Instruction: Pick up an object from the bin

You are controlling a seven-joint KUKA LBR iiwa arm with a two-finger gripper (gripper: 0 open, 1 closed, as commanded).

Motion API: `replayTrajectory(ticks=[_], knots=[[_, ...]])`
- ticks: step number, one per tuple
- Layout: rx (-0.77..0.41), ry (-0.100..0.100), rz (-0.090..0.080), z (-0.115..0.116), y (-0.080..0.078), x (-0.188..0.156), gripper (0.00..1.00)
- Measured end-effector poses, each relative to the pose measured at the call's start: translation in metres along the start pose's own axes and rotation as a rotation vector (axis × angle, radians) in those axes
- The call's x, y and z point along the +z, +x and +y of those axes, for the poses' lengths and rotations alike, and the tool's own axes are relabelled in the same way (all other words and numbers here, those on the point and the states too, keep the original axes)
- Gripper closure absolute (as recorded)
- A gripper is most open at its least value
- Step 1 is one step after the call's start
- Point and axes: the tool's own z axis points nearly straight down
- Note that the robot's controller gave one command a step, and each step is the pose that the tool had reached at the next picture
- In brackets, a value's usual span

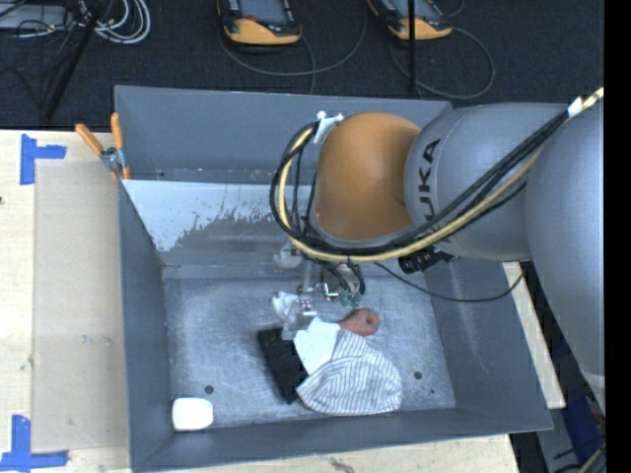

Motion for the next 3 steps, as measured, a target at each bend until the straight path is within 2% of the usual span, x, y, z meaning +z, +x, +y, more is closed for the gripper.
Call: replayTrajectory(ticks=[1, 2, 3], knots=[[0.002, -0.001, -0.008, 0.000, -0.002, -0.005, 0.00], [0.086, -0.010, -0.015, -0.009, 0.023, 0.065, 1.00], [0.087, -0.010, -0.015, -0.009, 0.023, 0.065, 1.00]])
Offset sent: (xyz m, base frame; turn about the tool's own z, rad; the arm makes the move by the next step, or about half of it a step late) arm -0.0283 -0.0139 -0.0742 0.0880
